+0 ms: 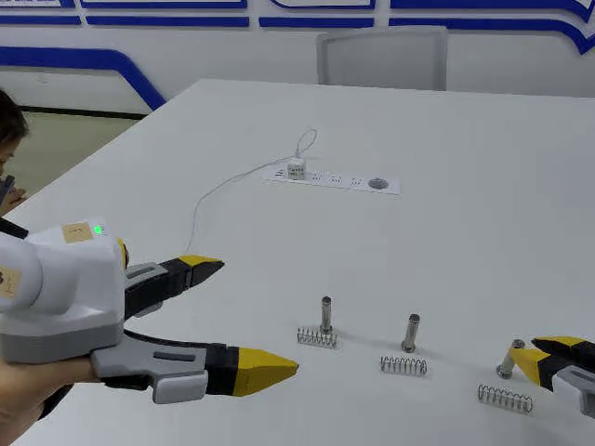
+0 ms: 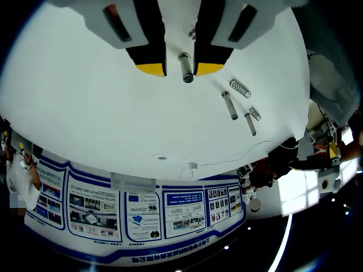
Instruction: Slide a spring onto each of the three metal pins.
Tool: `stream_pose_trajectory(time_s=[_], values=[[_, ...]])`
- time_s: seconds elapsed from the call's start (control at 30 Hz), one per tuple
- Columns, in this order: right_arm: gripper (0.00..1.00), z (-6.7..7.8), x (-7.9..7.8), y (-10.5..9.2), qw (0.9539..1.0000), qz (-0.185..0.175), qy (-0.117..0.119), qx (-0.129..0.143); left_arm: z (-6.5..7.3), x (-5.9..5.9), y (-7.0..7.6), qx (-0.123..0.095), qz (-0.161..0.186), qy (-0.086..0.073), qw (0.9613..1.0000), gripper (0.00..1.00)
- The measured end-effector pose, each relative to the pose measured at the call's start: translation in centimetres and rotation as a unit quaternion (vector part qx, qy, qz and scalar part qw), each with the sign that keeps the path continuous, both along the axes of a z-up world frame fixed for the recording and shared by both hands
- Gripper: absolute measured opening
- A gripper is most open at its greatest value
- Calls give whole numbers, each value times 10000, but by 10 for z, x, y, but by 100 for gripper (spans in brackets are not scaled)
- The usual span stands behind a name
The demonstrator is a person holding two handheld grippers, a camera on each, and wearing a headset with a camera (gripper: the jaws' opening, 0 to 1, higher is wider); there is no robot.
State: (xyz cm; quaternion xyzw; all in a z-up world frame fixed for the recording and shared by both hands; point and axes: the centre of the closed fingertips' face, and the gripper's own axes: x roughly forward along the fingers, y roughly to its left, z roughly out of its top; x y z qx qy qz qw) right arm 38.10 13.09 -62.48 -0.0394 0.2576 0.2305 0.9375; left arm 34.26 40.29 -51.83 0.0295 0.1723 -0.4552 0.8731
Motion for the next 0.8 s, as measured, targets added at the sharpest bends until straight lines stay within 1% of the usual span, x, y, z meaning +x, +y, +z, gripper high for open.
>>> stream_pose_trajectory(time_s=[0.03,0.1,0.23,0.3,0.37,0.43,0.6,0.73,0.8], values=[[20,0,-3,1,10000,75,24,31,-1,0,0,23,-11,-3,10000,98],[21,-3,-8,2,9996,279,82,-9,-2,0,0,52,-20,9,10000,98],[21,-13,-19,3,9972,662,216,-261,-8,-1,1,75,-25,65,9999,98],[22,-18,-24,4,9956,844,282,-308,-13,-2,0,127,-36,100,9999,97],[22,-23,-28,5,9943,944,356,-334,-19,-5,0,266,-94,152,9995,97],[22,-25,-30,5,9936,998,375,-369,-20,-6,-2,315,-141,149,9993,98],[22,-26,-33,6,9923,1112,409,-357,-22,-6,-2,328,-156,173,9992,97],[22,-29,-35,8,9899,1265,449,-445,-23,-5,-1,333,-142,190,9992,97],[23,-33,-36,8,9877,1378,478,-556,-24,-5,-1,338,-138,201,9991,97]])
